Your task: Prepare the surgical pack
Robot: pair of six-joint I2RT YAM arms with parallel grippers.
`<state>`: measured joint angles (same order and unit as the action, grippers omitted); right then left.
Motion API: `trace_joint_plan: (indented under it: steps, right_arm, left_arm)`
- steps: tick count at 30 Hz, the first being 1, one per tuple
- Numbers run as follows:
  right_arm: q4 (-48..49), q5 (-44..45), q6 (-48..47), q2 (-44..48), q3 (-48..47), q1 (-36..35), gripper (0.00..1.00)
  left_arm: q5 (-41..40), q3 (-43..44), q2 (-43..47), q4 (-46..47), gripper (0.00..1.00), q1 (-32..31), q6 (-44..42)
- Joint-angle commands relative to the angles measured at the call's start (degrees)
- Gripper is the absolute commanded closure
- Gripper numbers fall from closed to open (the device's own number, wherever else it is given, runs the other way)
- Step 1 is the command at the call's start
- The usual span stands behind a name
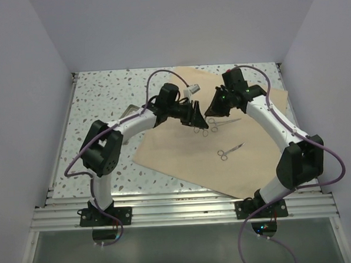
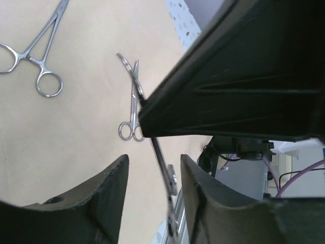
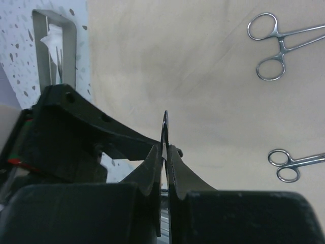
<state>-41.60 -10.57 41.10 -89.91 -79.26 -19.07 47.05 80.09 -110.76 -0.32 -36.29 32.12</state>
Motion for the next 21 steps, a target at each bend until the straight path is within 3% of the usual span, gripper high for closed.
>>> trace_joint_plan:
  steps: [1,2,3,5,6,7,9,12,17,19,21]
  right_arm:
    - [1.2,-2.4,-0.1,0.6,-4.1,-0.1,1.00]
    - [1.1,-2.5,-0.1,0.4,-4.3,0.0,1.00]
    - [1.0,-2.9,0.3,0.0,-4.7,-0.1,1.00]
    - [0.7,-3.1,0.6,-0.8,-5.5,-0.1,1.00]
    - [-0.6,-3.1,0.8,-1.3,-6.4,0.0,0.97]
    - [-1.2,-1.5,1.0,-2.0,-7.0,0.0,0.75]
    - [-4.2,2.0,1.4,-3.7,-9.1,0.3,0.56]
    - [-7.4,4.5,1.3,-5.9,-12.1,0.2,0.43]
    - [-9.8,5.2,1.3,-10.3,-13.3,1.8,0.39]
    - [-10.2,4.9,0.8,-11.0,-13.0,2.4,0.39]
    - [-10.8,5.0,0.2,-12.0,-12.9,2.8,0.38]
  left_arm:
    - [1.0,3.3,-2.3,-2.0,0.53,0.2,-0.9]
    - [0.9,3.9,-2.4,-2.5,0.58,0.2,-1.2]
    - [0.8,4.5,-2.6,-2.9,0.75,0.2,-2.1]
    - [-1.9,6.9,-3.1,-7.7,0.97,0.9,-3.9]
    - [-3.3,7.8,-3.2,-9.9,1.00,1.3,-5.0]
    - [-7.5,9.4,-2.9,-15.0,1.00,2.4,-8.0]
    - [-15.5,10.2,-1.1,-19.7,1.00,3.8,-13.5]
    - [-25.6,11.7,0.5,-30.5,1.00,6.7,-21.3]
    - [-58.5,10.4,2.2,-45.7,1.00,10.7,-30.1]
    - [-70.5,5.8,3.4,-45.2,1.00,12.4,-33.5]
    - [-76.0,4.1,3.4,-44.9,1.00,14.0,-34.3]
